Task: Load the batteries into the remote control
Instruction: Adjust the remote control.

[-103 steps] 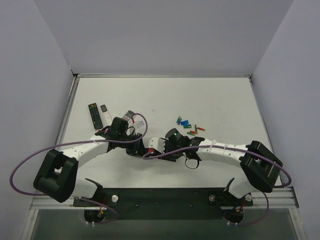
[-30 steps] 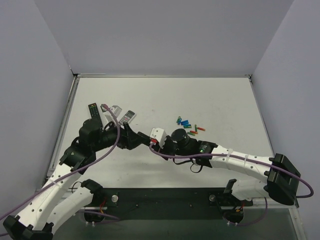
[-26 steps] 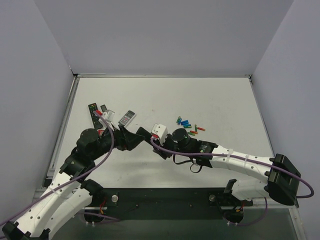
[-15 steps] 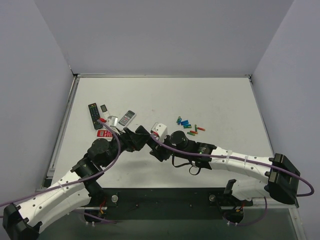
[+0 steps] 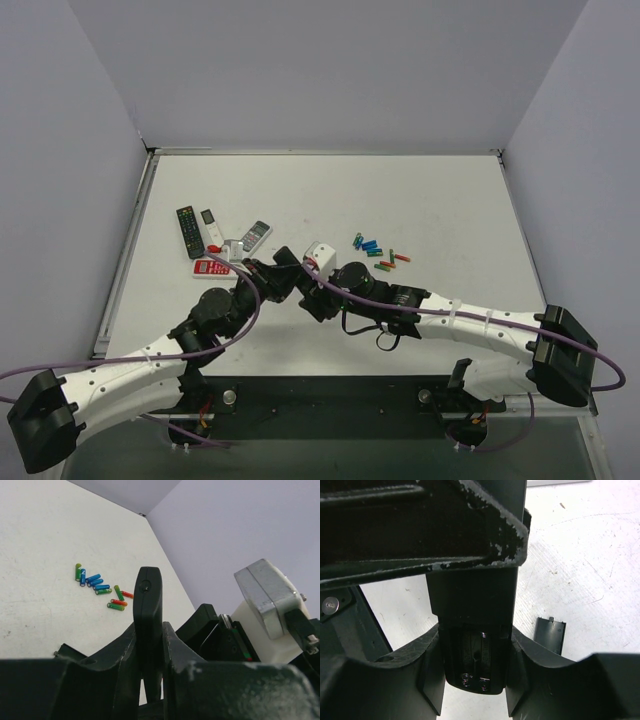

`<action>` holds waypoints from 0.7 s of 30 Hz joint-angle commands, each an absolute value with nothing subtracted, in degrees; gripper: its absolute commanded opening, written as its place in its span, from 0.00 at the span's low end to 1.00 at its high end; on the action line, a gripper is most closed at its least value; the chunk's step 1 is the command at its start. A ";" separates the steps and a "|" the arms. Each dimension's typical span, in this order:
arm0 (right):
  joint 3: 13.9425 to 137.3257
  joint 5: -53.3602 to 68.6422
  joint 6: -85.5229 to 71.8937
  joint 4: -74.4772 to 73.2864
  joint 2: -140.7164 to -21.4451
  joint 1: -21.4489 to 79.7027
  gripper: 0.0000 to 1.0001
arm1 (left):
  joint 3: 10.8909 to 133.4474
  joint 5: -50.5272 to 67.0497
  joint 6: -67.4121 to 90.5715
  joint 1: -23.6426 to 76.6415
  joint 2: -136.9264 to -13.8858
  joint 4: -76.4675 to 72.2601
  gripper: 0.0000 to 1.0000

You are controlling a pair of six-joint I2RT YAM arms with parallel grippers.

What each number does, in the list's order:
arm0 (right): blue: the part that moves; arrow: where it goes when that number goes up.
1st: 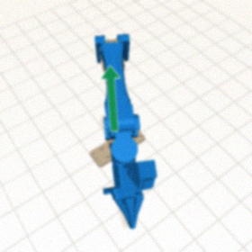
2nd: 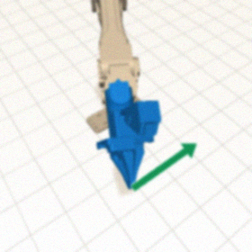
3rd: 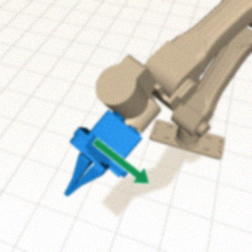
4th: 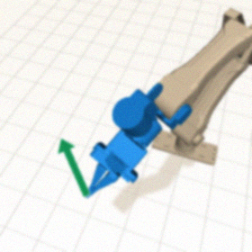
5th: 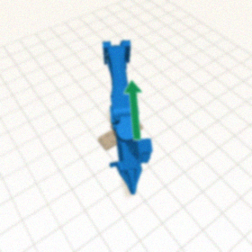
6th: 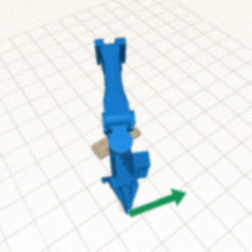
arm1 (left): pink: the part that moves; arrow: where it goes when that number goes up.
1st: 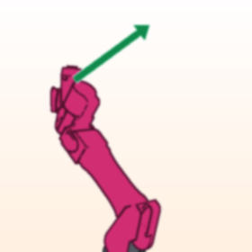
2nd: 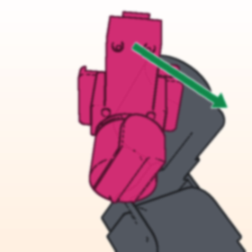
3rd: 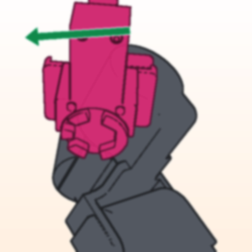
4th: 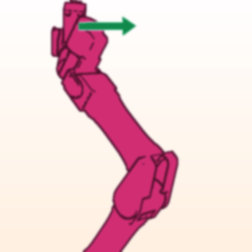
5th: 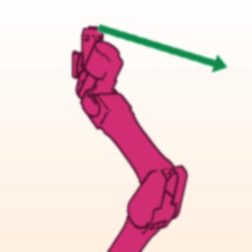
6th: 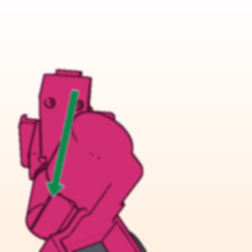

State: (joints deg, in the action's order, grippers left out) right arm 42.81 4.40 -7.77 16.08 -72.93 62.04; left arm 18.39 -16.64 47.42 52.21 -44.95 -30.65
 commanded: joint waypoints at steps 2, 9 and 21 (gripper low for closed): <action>43.33 3.43 -9.32 19.69 -71.72 62.32 0.35 | 17.93 -20.12 46.49 52.38 -45.35 -37.27 0.11; 44.12 3.94 -11.95 12.31 -66.63 57.49 0.85 | 14.95 -26.54 50.00 51.33 -41.23 -30.33 0.00; 53.76 1.85 -15.02 -12.37 -63.18 40.62 0.99 | 8.09 -9.86 59.59 35.51 -33.40 -22.94 0.00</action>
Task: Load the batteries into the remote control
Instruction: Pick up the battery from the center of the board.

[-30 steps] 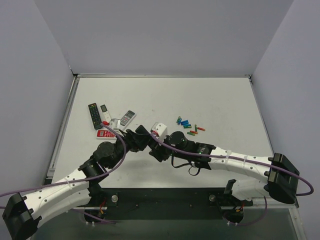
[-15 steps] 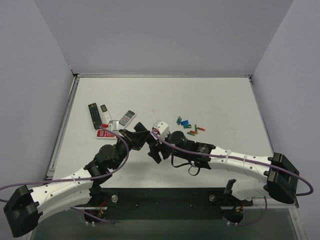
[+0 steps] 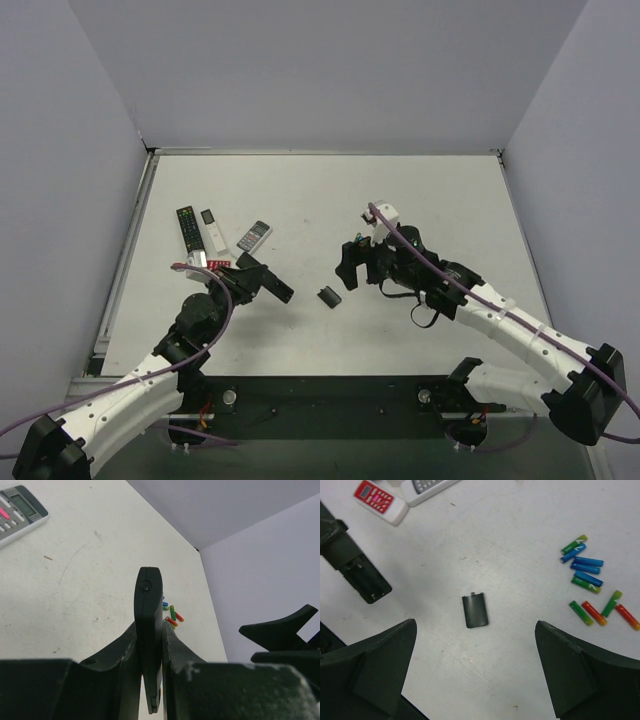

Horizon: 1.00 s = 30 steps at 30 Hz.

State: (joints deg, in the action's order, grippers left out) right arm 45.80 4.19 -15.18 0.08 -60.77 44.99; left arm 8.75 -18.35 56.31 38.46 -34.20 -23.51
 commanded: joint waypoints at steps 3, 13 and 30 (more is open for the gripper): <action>58.34 2.72 -17.83 -19.15 -67.67 32.80 0.93 | 8.43 -7.31 58.80 34.90 -33.49 -22.42 0.00; 66.34 4.13 -23.38 -23.99 -84.61 17.84 0.67 | 9.84 -0.97 57.48 33.66 -35.06 -21.00 0.00; 82.96 4.83 -20.21 -31.55 -109.94 15.65 0.23 | 10.46 3.08 57.39 33.22 -36.65 -22.24 0.00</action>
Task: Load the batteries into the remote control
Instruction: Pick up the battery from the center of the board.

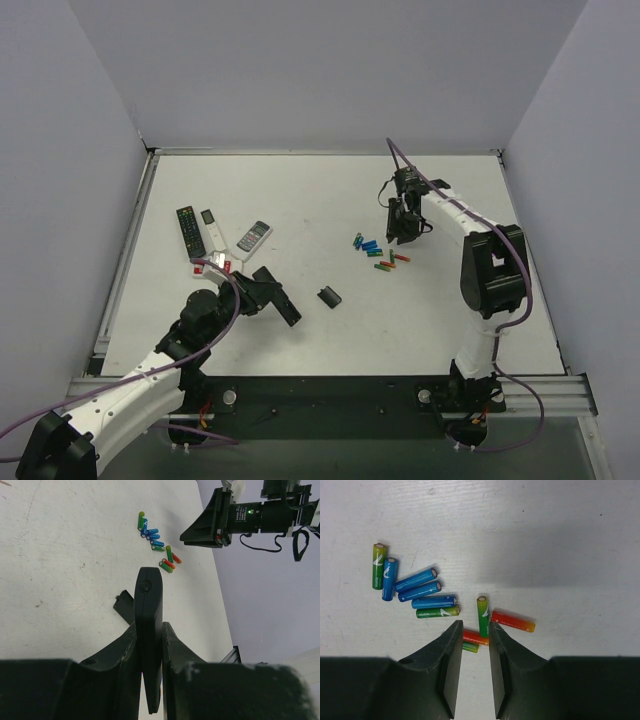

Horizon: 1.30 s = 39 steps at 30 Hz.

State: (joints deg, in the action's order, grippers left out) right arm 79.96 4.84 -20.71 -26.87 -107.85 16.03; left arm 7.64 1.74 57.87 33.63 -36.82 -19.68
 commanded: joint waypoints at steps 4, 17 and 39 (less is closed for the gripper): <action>83.93 4.13 -19.95 -32.08 -113.11 15.56 0.20 | 10.20 3.52 57.57 33.13 -36.39 -22.32 0.00; 85.78 3.87 -19.42 -32.61 -117.86 15.38 0.16 | 10.81 4.31 57.83 33.13 -37.71 -22.76 0.00; 78.06 1.15 -18.55 -27.78 -98.20 19.15 0.00 | 13.71 4.75 59.15 33.13 -39.90 -23.03 0.00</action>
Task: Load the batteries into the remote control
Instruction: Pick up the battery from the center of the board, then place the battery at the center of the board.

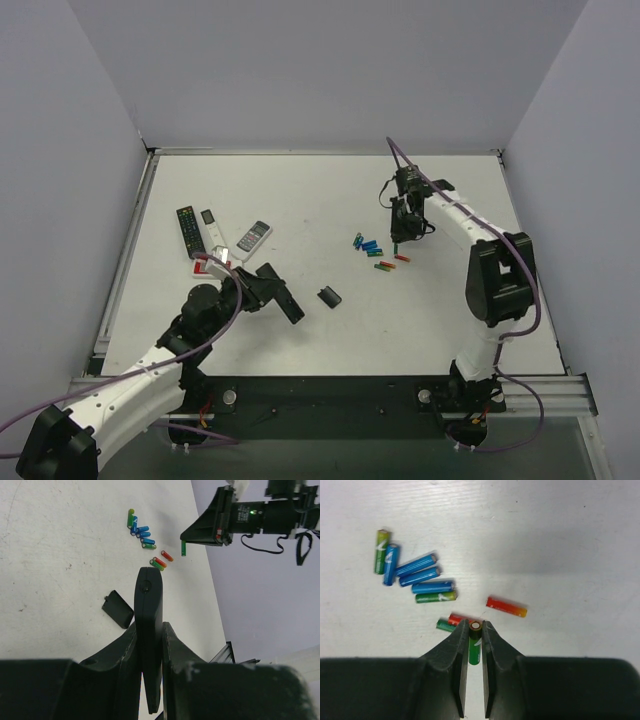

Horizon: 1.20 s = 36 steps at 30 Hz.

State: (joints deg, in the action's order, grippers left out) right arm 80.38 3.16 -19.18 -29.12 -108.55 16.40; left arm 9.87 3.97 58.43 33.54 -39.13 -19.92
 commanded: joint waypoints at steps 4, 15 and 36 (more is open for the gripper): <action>73.40 1.32 -18.55 -23.39 -90.10 23.55 0.00 | 16.78 4.92 58.01 33.13 -42.01 -22.68 0.00; 57.67 6.59 -18.02 -3.88 -66.91 36.38 0.00 | 22.33 8.70 60.20 33.13 -52.28 -29.95 0.00; 50.09 10.11 -16.44 7.04 -62.66 52.64 0.00 | 18.03 9.75 63.46 34.01 -53.79 -38.05 0.00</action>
State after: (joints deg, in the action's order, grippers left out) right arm 47.99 8.62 -17.65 6.17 -60.84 51.31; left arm 19.51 8.91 62.19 33.71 -54.06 -31.57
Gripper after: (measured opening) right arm 0.087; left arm 0.253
